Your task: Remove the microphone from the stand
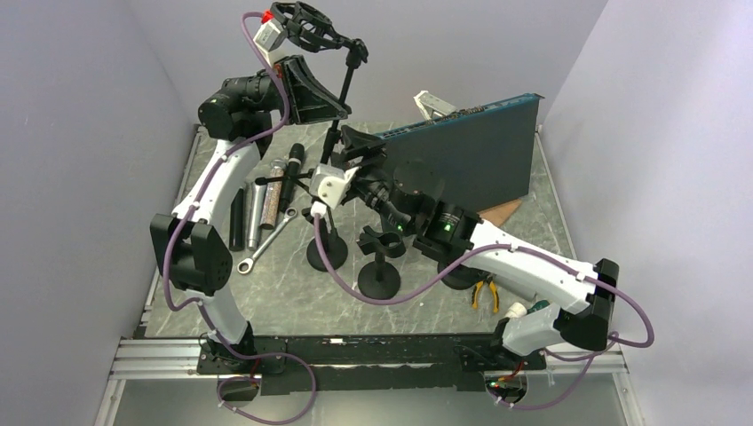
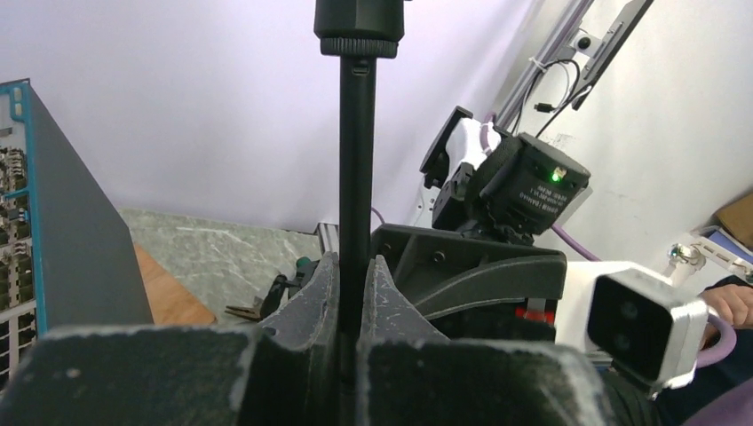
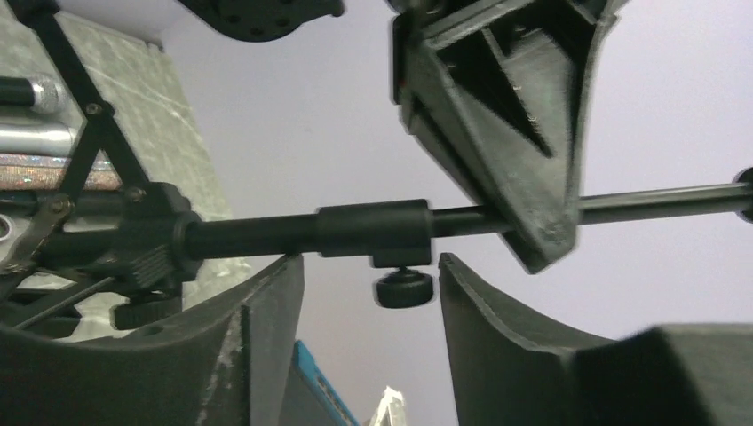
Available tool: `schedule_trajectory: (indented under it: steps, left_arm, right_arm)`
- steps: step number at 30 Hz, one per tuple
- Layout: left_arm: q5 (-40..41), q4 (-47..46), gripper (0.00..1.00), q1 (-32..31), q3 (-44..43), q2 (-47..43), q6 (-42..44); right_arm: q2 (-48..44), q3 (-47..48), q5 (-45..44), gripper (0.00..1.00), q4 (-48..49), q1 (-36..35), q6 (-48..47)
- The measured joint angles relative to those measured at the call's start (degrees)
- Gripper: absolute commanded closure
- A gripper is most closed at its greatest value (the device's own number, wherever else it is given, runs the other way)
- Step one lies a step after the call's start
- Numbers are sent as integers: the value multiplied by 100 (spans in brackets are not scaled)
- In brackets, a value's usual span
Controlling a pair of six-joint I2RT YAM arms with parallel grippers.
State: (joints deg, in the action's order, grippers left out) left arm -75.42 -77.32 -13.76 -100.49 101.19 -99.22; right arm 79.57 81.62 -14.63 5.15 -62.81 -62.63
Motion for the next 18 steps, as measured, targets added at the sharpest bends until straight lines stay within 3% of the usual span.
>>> schedule_trajectory:
  steps: [4, 13, 18]
  left_arm:
    - [-28, 315, 100, -17, -4, 0, 260]
    - [-20, 463, 100, -9, -238, 146, 391]
    - [-22, 706, 100, -7, -238, 144, 667]
  right_arm:
    - [-140, -391, 216, 15, 153, 157, 503]
    - [-1095, -833, 1045, 1, 190, 1207, 2487]
    - [-1034, -518, 2114, 2, -181, 1956, 4446]
